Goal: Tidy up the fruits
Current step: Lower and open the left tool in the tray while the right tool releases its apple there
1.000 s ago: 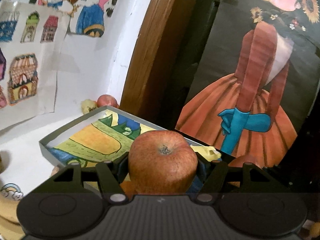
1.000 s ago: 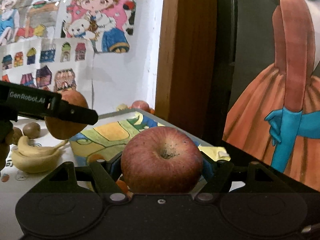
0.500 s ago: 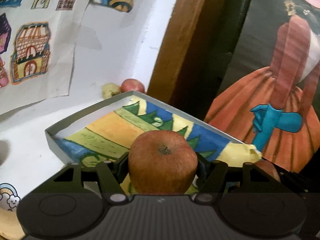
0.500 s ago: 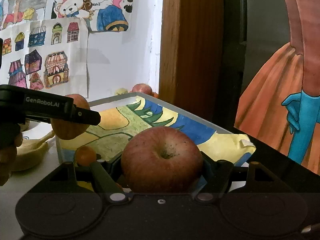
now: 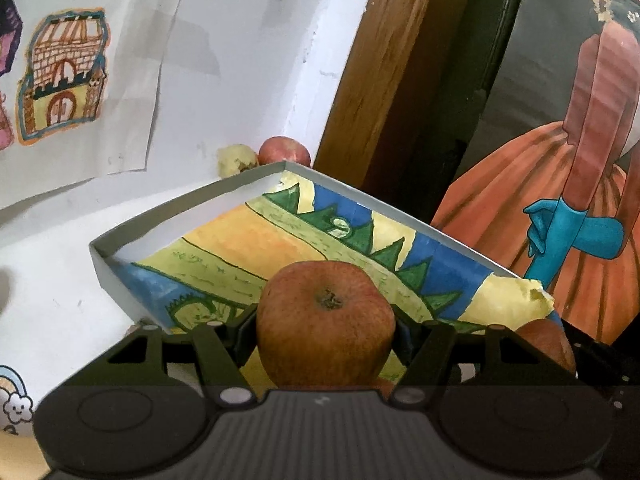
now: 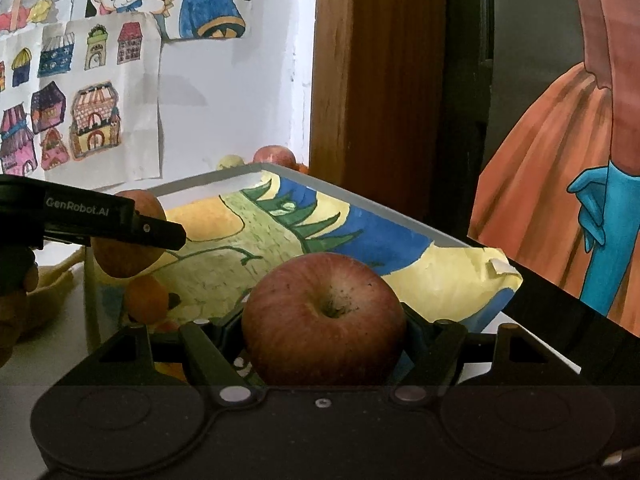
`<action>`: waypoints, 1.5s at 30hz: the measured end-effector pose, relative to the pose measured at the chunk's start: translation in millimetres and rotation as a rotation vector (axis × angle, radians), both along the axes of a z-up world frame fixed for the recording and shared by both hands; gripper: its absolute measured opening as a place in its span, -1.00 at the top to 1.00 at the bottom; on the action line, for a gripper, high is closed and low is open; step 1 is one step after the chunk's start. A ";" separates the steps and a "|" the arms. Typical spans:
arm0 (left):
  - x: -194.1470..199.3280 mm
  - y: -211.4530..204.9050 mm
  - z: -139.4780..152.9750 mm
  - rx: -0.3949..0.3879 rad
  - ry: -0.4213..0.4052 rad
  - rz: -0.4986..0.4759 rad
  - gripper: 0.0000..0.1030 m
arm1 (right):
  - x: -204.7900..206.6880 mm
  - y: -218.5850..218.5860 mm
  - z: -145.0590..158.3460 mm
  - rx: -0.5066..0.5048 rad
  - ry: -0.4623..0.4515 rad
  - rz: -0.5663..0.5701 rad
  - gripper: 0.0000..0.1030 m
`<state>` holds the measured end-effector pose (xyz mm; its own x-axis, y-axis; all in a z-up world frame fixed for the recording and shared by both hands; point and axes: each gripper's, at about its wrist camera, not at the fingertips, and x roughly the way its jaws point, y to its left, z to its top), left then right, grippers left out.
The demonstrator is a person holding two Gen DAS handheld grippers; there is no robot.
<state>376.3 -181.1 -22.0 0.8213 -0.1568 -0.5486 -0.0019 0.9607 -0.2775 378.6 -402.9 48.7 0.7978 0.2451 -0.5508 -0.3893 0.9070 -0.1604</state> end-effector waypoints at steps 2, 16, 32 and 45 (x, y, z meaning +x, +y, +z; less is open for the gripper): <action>1.0 -0.8 -0.6 0.003 0.000 -0.003 -0.36 | 0.6 -0.2 -1.3 -0.004 -0.002 0.002 -0.49; 2.7 -7.1 -2.9 0.054 -0.005 -0.005 -0.36 | 1.1 2.4 -6.2 -0.027 -0.016 0.004 -0.49; -4.7 -11.9 1.7 0.065 -0.049 0.006 -0.76 | -5.4 -1.8 2.0 0.008 -0.053 -0.012 -0.65; -53.7 -12.0 39.1 0.059 -0.157 0.039 -1.00 | -64.6 -1.5 52.4 0.065 -0.198 -0.036 -0.98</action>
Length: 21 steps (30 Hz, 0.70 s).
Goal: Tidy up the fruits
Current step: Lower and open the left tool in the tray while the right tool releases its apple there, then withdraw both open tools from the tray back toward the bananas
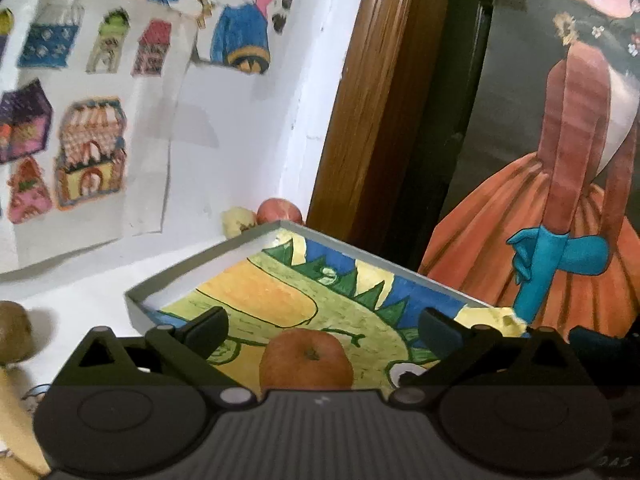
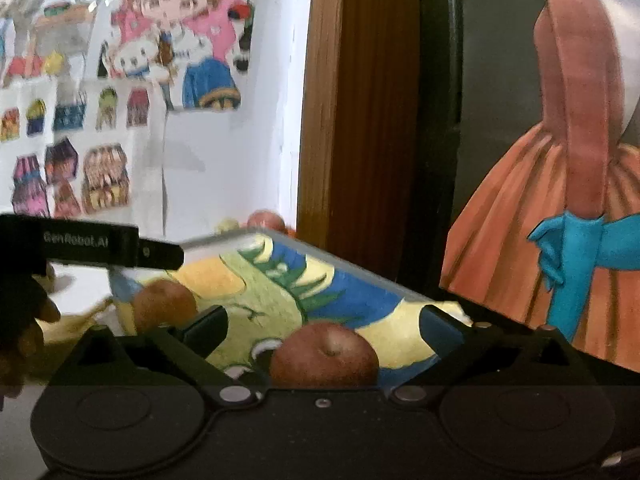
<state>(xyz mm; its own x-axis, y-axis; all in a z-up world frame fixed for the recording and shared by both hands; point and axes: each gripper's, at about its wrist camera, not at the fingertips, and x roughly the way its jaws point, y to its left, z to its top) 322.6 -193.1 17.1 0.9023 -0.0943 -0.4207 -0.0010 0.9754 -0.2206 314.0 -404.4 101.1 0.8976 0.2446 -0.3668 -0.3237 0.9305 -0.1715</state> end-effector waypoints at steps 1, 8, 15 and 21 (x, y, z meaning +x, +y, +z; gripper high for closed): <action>-5.6 0.2 3.8 -0.001 -0.006 0.000 -1.00 | -7.7 0.8 4.9 0.007 -0.009 0.000 -0.98; -54.3 5.7 33.0 -0.001 -0.043 0.008 -1.00 | -64.0 12.5 30.5 0.030 -0.054 0.001 -0.98; -111.4 20.6 54.9 0.002 -0.086 0.009 -1.00 | -124.0 21.0 47.2 0.085 -0.087 -0.011 -0.99; -161.8 33.6 68.9 0.037 -0.118 0.020 -1.00 | -170.8 35.8 55.2 0.101 -0.102 0.011 -0.99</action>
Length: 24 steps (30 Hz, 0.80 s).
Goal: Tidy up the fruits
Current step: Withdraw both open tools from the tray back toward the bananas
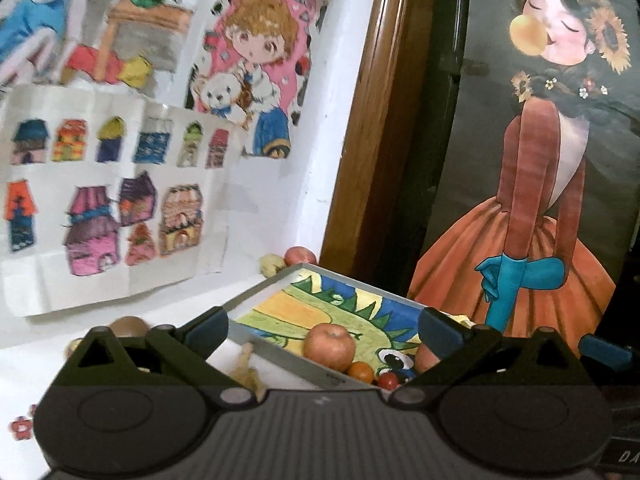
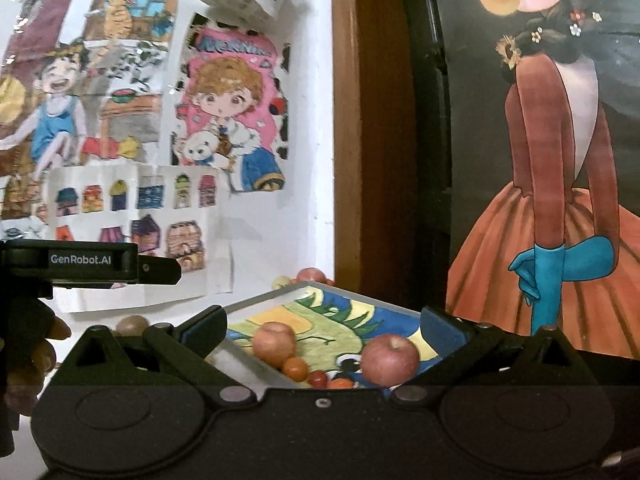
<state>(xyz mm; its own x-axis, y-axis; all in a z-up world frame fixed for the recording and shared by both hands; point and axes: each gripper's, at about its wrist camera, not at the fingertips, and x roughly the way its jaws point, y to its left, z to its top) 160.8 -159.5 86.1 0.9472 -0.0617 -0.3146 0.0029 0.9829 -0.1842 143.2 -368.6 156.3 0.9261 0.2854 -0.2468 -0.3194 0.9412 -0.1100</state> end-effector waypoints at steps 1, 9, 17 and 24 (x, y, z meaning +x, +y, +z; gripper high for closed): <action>-7.6 2.1 1.3 0.003 -0.001 0.001 -1.00 | -6.8 3.4 1.2 -0.001 -0.003 0.005 -0.99; -57.6 15.8 4.8 0.037 -0.001 0.000 -1.00 | -52.3 23.1 -1.1 0.012 0.000 0.021 -0.99; -94.9 29.0 -3.9 0.038 0.028 0.007 -1.00 | -90.5 36.4 -10.5 0.024 0.009 0.032 -0.99; -116.6 41.4 -19.8 -0.001 0.063 0.005 -1.00 | -116.4 46.1 -23.6 0.014 0.029 0.024 -0.99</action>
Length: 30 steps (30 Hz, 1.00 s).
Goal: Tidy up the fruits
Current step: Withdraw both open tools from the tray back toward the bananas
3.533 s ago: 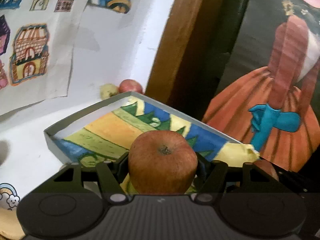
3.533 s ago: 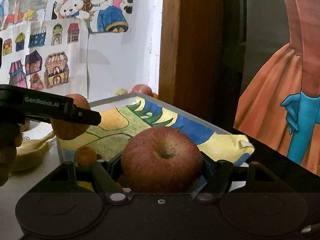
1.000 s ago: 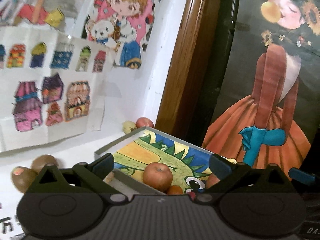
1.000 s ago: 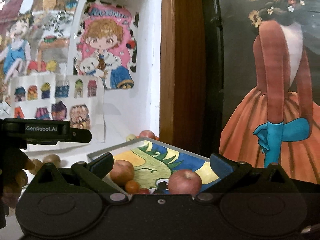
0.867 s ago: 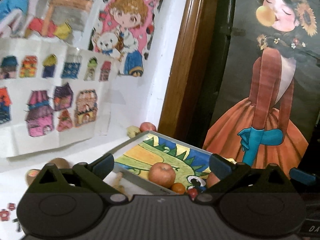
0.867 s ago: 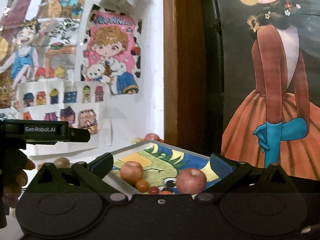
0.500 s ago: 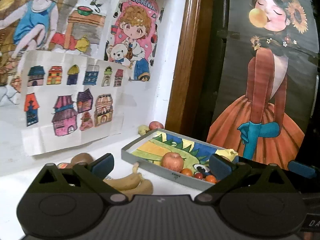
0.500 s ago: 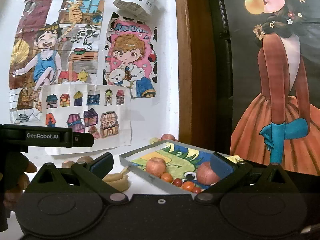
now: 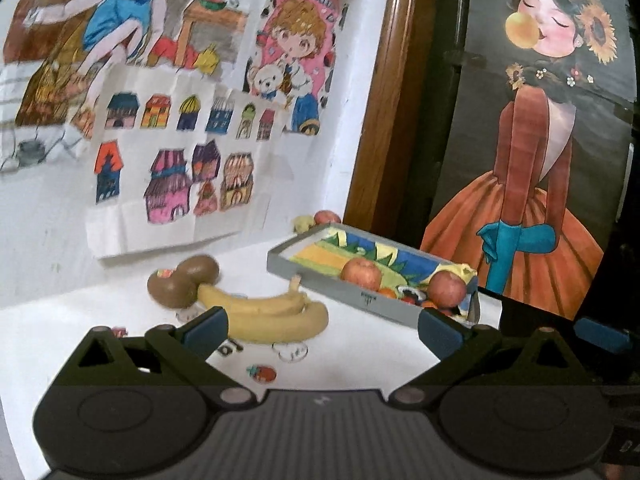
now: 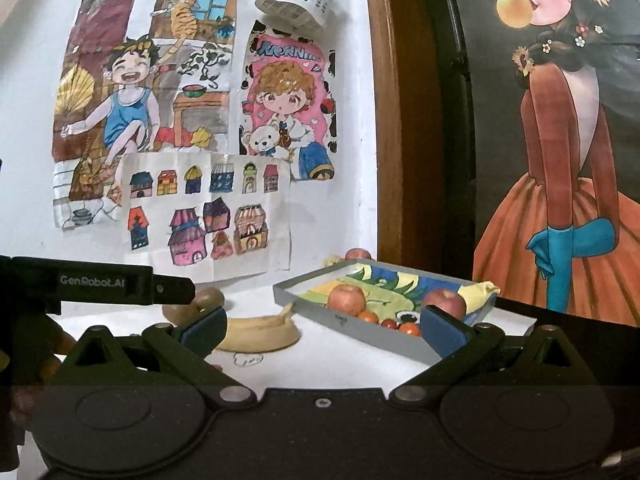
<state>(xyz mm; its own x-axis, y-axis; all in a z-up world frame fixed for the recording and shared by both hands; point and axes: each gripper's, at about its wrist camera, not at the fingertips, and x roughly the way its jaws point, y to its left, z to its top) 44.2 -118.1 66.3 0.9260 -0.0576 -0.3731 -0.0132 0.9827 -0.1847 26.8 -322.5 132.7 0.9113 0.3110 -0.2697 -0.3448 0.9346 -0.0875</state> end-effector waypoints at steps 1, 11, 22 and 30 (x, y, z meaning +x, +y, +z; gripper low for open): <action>-1.6 1.5 -2.1 -0.001 0.005 0.001 -1.00 | -3.0 1.0 -1.7 -0.001 0.003 -0.002 -0.99; -11.3 21.6 -25.9 0.023 0.074 0.019 -1.00 | -14.4 9.5 -24.6 -0.018 0.056 -0.007 -0.99; -2.9 52.0 -49.6 0.028 0.146 0.076 -1.00 | -0.9 20.7 -52.0 -0.045 0.141 0.003 -0.99; 5.6 60.1 -56.8 0.020 0.172 0.100 -1.00 | 13.1 28.1 -57.1 -0.060 0.164 0.032 -0.99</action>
<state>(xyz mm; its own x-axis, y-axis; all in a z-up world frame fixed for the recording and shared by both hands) 49.7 -58.0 9.5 0.8495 0.0405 -0.5261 -0.1405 0.9784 -0.1515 39.9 -294.4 75.6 0.8437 0.3178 -0.4325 -0.3883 0.9178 -0.0830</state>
